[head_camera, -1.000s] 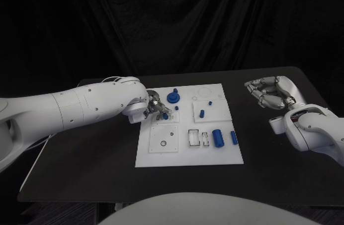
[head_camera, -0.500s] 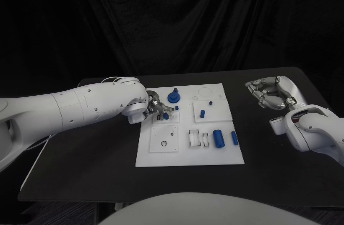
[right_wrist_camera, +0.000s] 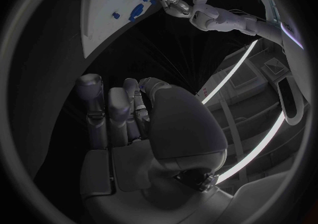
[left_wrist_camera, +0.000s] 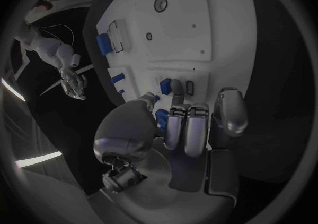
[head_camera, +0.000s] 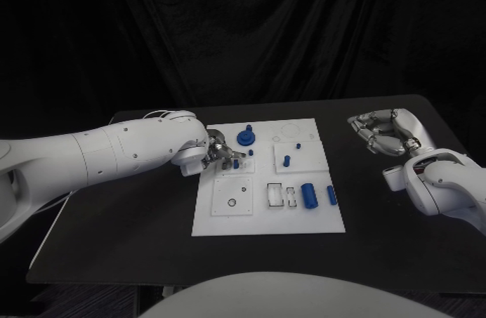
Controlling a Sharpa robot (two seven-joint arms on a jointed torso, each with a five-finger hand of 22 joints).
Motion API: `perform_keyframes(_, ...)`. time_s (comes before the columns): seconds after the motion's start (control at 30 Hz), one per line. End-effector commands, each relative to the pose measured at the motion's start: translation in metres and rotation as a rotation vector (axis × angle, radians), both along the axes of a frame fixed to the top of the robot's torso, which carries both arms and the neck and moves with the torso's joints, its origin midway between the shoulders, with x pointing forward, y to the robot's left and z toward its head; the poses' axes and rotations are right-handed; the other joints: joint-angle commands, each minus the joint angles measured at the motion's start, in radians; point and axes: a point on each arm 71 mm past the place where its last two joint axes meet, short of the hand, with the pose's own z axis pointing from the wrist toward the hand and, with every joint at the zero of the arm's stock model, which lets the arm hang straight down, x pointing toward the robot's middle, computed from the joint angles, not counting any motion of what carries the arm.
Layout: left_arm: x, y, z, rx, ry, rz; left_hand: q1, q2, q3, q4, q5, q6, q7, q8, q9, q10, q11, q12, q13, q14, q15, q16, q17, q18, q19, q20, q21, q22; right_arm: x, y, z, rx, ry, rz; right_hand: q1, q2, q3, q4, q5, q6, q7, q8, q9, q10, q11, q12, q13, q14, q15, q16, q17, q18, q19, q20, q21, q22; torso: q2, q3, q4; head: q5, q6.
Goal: Assemble the parts on the task board
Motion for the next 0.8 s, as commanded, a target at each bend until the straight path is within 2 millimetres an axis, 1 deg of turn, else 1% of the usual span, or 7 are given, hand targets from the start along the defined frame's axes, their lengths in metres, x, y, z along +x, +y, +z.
perform_keyframes(0.03, 0.0, -0.002, 0.001, -0.036, -0.031, -0.005, 0.002, 0.006, -0.008, -0.001, 0.002, -0.001, -0.003, 0.006, 0.001, 0.105, -0.006, 0.003, 0.263, 0.107, -0.008, 0.003, 0.263, 0.007, 0.005, 0.001, 0.005, 0.0, -0.001, 0.0, -0.002, -0.004, 0.016, -0.001, 0.008, 0.0, 0.005, -0.001, 0.007, 0.004, 0.006, 0.002, 0.001, 0.003, 0.002, 0.005, -0.002, 0.002, 0.0, -0.004, -0.003, 0.006, -0.001, -0.001, -0.006, -0.001, 0.0, 0.0002, -0.0001, 0.002, 0.0)
perform_keyframes(0.33, -0.003, 0.003, 0.013, -0.063, -0.194, -0.005, 0.03, 0.002, -0.018, -0.008, 0.008, 0.007, -0.008, 0.011, 0.011, 0.105, -0.01, 0.003, 0.263, 0.107, -0.012, 0.003, 0.263, 0.001, 0.024, -0.002, 0.022, 0.026, -0.002, -0.003, -0.001, -0.005, 0.014, -0.005, 0.008, 0.0, 0.005, -0.001, 0.007, 0.004, 0.006, 0.002, 0.001, 0.003, 0.002, 0.005, -0.002, 0.002, 0.0, -0.004, -0.003, 0.006, -0.001, -0.001, -0.006, -0.001, 0.0, 0.0002, -0.0004, -0.003, 0.0)
perform_keyframes(0.4, -0.003, 0.006, 0.02, -0.062, -0.228, -0.009, 0.053, -0.001, -0.028, -0.008, 0.016, 0.024, -0.015, 0.013, 0.015, 0.105, -0.017, 0.003, 0.263, 0.107, -0.018, 0.003, 0.263, -0.006, 0.048, -0.008, 0.043, 0.056, -0.002, -0.003, -0.001, -0.006, 0.015, -0.007, 0.008, 0.0, 0.005, 0.0, 0.007, 0.003, 0.006, 0.002, 0.001, 0.003, 0.002, 0.005, -0.002, 0.001, 0.0, -0.004, -0.003, 0.006, -0.001, -0.001, -0.006, -0.001, 0.0, 0.0005, 0.0003, -0.004, 0.0)
perform_keyframes(0.53, -0.001, 0.012, 0.037, -0.055, -0.271, -0.01, 0.068, 0.0, -0.033, -0.009, 0.024, 0.031, -0.019, 0.012, 0.016, 0.105, -0.021, 0.003, 0.263, 0.107, -0.022, 0.003, 0.263, -0.01, 0.062, -0.012, 0.056, 0.074, -0.002, -0.003, -0.001, -0.007, 0.015, -0.009, 0.008, 0.0, 0.005, 0.0, 0.007, 0.003, 0.006, 0.002, 0.001, 0.003, 0.002, 0.005, -0.002, 0.001, 0.0, -0.004, -0.003, 0.006, -0.001, -0.001, -0.006, -0.001, 0.0, 0.0, 0.0001, -0.002, 0.0)
perform_keyframes(0.6, 0.002, 0.019, 0.052, -0.039, -0.292, -0.005, 0.074, 0.0, -0.034, -0.01, 0.026, 0.031, -0.02, 0.011, 0.016, 0.105, -0.022, 0.003, 0.263, 0.107, -0.023, 0.003, 0.263, -0.011, 0.065, -0.013, 0.059, 0.078, -0.002, -0.004, -0.001, -0.007, 0.017, -0.01, 0.008, 0.0, 0.005, 0.0, 0.007, 0.003, 0.006, 0.002, 0.001, 0.003, 0.002, 0.005, -0.002, 0.001, 0.0, -0.005, -0.004, 0.006, -0.001, 0.0, -0.007, -0.002, 0.001, -0.0007, 0.0, 0.001, 0.0)
perform_keyframes(0.73, 0.007, 0.028, 0.065, -0.01, -0.296, 0.008, 0.103, 0.004, -0.034, -0.019, 0.038, 0.024, -0.02, -0.003, 0.014, 0.105, -0.023, 0.003, 0.263, 0.107, -0.024, 0.003, 0.263, -0.013, 0.07, -0.016, 0.064, 0.087, -0.002, -0.004, -0.002, -0.008, 0.019, -0.012, 0.008, 0.0, 0.005, 0.0, 0.007, 0.003, 0.006, 0.002, 0.001, 0.003, 0.002, 0.005, -0.002, 0.001, 0.0, -0.005, -0.004, 0.006, -0.001, 0.0, -0.007, -0.002, 0.0, -0.0008, -0.0013, 0.005, 0.0)
perform_keyframes(0.8, 0.011, 0.035, 0.069, 0.018, -0.293, 0.016, 0.12, 0.006, -0.034, -0.023, 0.045, 0.012, -0.016, -0.022, 0.006, 0.105, -0.02, 0.003, 0.263, 0.107, -0.023, 0.003, 0.263, -0.014, 0.071, -0.015, 0.065, 0.089, -0.002, -0.004, -0.002, -0.008, 0.02, -0.011, 0.008, 0.0, 0.005, 0.0, 0.007, 0.003, 0.006, 0.002, 0.001, 0.003, 0.002, 0.005, -0.002, 0.001, 0.0, -0.005, -0.004, 0.006, -0.001, 0.0, -0.007, -0.002, 0.0, 0.0, -0.001, 0.006, 0.0)
